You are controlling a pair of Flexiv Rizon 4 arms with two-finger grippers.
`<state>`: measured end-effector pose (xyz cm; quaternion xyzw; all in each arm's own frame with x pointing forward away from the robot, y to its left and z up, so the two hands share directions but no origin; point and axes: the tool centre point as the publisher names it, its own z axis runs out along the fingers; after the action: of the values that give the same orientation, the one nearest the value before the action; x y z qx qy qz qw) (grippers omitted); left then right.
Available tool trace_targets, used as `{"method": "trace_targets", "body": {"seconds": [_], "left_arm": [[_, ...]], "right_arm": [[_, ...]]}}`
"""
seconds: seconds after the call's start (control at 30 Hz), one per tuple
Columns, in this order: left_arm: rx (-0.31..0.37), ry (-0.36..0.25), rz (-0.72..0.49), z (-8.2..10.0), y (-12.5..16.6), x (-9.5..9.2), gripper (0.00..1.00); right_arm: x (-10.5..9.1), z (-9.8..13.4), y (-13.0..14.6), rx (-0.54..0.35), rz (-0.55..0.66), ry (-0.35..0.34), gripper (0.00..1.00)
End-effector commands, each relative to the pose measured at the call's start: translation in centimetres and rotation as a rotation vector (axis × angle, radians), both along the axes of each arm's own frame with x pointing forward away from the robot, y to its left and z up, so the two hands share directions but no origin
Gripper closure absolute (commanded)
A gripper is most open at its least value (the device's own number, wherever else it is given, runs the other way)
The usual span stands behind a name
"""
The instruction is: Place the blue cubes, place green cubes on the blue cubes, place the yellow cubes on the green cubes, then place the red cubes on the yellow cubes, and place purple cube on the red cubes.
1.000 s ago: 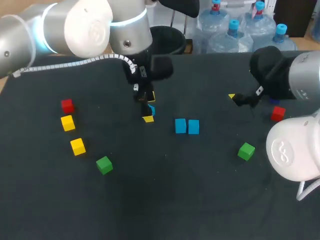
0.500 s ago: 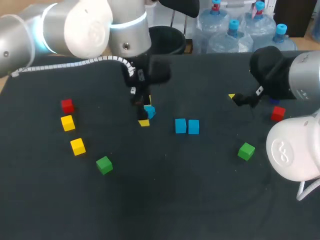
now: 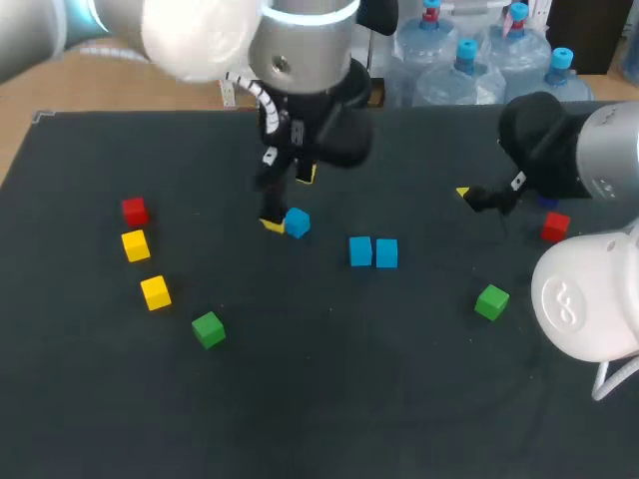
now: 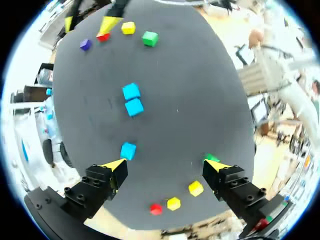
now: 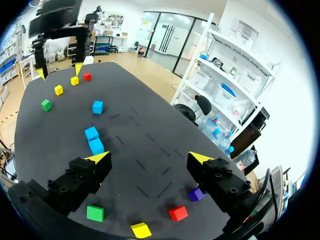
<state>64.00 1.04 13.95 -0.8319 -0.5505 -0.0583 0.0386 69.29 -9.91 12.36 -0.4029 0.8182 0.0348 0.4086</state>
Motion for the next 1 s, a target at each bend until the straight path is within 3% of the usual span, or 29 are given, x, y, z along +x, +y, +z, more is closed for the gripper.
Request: {"method": "trace_targets", "body": {"seconds": [0.03,0.2,0.33,0.43,0.67,0.83,1.0], "left_arm": [[0.057,-0.153,-0.028,-2.0,0.8,-0.3,0.0],[-0.003,-0.147,0.071,-4.5,0.4,1.0,0.0],[-0.094,-0.123,0.083,-5.3,-0.3,1.9,0.0],[-0.123,-0.104,0.079,-6.5,0.0,3.3,0.0],[-0.072,-0.047,-0.048,-9.0,0.3,6.6,0.0],[-0.059,-0.015,-0.096,-9.2,-0.5,8.5,0.0],[-0.041,0.042,-0.179,-9.6,-1.9,9.2,0.0]], "right_arm": [[0.0,0.1,-0.1,0.0,0.001,0.002,0.0],[0.0,0.1,-0.1,0.0,0.001,0.002,0.0],[0.0,0.1,-0.1,0.0,0.001,0.002,0.0],[0.0,0.1,-0.1,0.0,0.001,0.002,0.0],[0.0,0.1,-0.1,0.0,0.001,0.002,0.0],[0.0,0.1,-0.1,0.0,0.001,0.002,0.0],[0.0,0.1,-0.1,0.0,0.001,0.002,0.0]]}}
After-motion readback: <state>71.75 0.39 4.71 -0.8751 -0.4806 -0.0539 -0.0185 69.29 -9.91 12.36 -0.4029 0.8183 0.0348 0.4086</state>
